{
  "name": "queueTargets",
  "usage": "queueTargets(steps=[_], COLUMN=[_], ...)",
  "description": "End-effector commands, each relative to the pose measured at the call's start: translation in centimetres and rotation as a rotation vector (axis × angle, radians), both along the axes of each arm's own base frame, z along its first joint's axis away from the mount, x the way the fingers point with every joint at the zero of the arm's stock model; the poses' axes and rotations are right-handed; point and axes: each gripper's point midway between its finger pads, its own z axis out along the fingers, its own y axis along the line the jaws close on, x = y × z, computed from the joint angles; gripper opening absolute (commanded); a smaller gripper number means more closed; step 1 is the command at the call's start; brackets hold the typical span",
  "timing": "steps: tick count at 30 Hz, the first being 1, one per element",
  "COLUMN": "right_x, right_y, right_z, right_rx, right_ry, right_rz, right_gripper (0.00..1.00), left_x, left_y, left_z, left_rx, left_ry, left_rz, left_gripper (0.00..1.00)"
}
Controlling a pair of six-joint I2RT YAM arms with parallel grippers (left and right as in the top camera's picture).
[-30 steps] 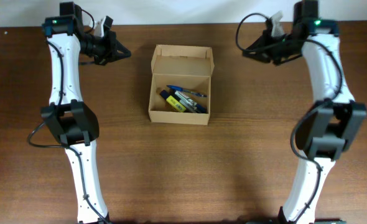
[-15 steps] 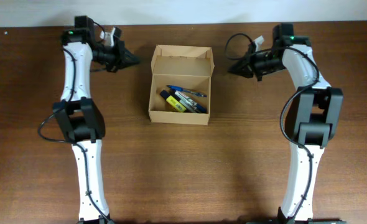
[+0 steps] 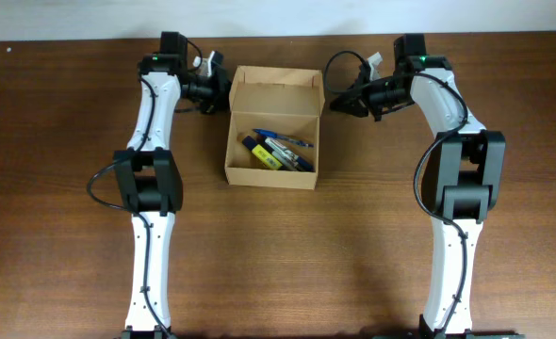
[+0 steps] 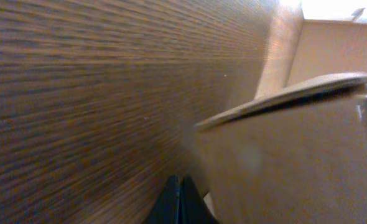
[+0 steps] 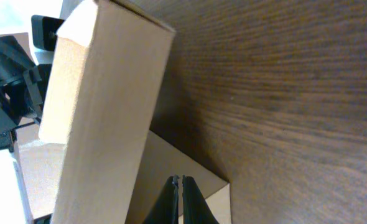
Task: Pack container
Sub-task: 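Bring both grippers to the box's raised lid flap, then push the lid flap forward with both grippers to fold it down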
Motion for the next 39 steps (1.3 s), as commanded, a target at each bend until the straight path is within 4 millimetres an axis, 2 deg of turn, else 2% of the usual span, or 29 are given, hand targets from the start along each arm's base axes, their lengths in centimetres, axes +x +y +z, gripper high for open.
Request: queueTargets(steps=[1, 9, 16, 23, 27, 32, 36, 39], right_x=[-0.5, -0.2, 0.9, 1.5, 2.1, 2.6, 2.9, 3.1], right_y=[0.1, 0.4, 2.4, 3.8, 5.0, 6.0, 6.0, 6.0], right_z=[-1.9, -2.3, -0.4, -0.1, 1.0, 3.0, 4.7, 7.1], right_rx=[-0.012, -0.003, 0.092, 0.096, 0.138, 0.213, 0.232, 0.232], right_ry=[0.034, 0.003, -0.090, -0.110, -0.172, -0.248, -0.268, -0.322], right_rz=[-0.001, 0.006, 0.041, 0.039, 0.067, 0.103, 0.096, 0.103], right_gripper=[0.04, 0.04, 0.04, 0.04, 0.04, 0.04, 0.04, 0.04], left_x=[-0.2, 0.1, 1.0, 1.3, 1.6, 2.2, 3.0, 3.1], left_y=[-0.7, -0.7, -0.9, -0.2, -0.3, -0.1, 0.3, 0.4], left_z=[-0.3, -0.2, 1.5, 1.8, 2.9, 5.7, 9.5, 12.3], left_rx=[-0.036, -0.038, -0.125, -0.143, -0.198, -0.248, -0.247, -0.244], left_ry=[0.020, 0.002, -0.074, -0.075, -0.116, -0.201, -0.320, -0.394], left_rz=[-0.006, -0.007, -0.028, -0.014, -0.031, -0.053, -0.062, -0.071], left_gripper=[0.01, 0.02, 0.01, 0.01, 0.01, 0.01, 0.02, 0.02])
